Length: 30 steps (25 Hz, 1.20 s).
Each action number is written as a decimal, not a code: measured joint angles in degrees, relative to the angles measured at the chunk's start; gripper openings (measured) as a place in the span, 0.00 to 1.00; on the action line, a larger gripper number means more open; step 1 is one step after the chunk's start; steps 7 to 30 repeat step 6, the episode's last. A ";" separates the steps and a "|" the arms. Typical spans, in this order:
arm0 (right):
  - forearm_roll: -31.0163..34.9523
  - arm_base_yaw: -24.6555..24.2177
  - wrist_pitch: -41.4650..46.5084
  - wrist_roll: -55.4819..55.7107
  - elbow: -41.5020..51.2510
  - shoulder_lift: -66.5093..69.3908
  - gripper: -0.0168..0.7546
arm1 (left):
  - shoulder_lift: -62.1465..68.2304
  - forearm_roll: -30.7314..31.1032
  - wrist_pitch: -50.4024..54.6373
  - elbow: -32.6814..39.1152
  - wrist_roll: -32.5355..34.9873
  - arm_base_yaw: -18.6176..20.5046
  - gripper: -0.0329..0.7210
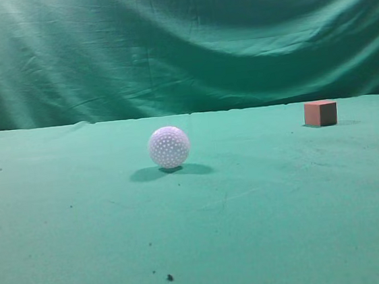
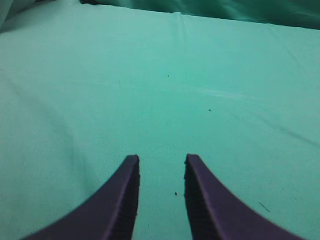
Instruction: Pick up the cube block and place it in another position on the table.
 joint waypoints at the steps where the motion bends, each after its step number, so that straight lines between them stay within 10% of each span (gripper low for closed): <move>1: 0.00 0.00 0.00 0.10 0.00 0.00 0.02 | 0.00 0.00 0.00 0.00 0.00 0.00 0.39; 30: 0.00 0.00 0.17 0.09 0.00 0.00 0.02 | 0.00 0.00 0.00 0.00 0.00 0.00 0.39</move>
